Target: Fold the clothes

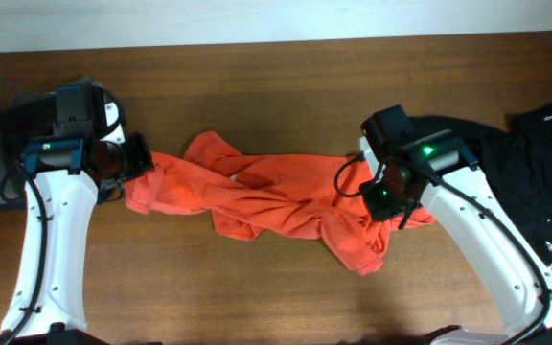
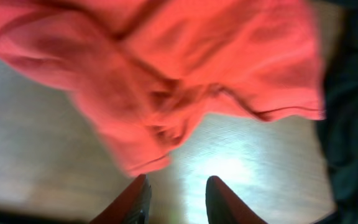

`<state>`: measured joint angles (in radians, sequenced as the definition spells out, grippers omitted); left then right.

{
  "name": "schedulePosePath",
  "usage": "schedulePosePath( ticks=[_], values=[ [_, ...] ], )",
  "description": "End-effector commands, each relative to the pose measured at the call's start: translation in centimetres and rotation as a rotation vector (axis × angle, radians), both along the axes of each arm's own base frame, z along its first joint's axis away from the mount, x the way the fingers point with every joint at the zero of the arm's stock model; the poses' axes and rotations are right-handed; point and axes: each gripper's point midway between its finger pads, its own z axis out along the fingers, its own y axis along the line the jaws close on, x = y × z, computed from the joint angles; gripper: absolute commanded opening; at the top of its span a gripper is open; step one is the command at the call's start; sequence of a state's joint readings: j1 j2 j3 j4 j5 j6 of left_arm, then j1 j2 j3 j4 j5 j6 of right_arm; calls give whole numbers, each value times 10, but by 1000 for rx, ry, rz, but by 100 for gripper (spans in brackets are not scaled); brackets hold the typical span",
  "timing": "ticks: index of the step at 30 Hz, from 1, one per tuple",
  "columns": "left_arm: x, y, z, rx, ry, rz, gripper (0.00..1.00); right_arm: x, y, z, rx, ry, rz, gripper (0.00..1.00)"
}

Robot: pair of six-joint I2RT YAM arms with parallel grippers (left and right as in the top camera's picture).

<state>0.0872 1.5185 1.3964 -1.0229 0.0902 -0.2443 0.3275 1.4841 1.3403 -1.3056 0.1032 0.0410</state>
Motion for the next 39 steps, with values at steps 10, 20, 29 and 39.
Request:
schedulePosePath(
  ticks=[10,20,29,39],
  values=[
    [2,11,3,43,-15,55,0,-49,42,-47,178,201,106,36],
    [2,11,3,43,-15,55,0,-67,58,-121,137,148,13,36],
    [2,11,3,43,-15,55,0,-67,52,-135,120,124,-4,36],
    [2,11,3,43,-15,55,0,-69,50,-136,116,132,-20,35]
  ],
)
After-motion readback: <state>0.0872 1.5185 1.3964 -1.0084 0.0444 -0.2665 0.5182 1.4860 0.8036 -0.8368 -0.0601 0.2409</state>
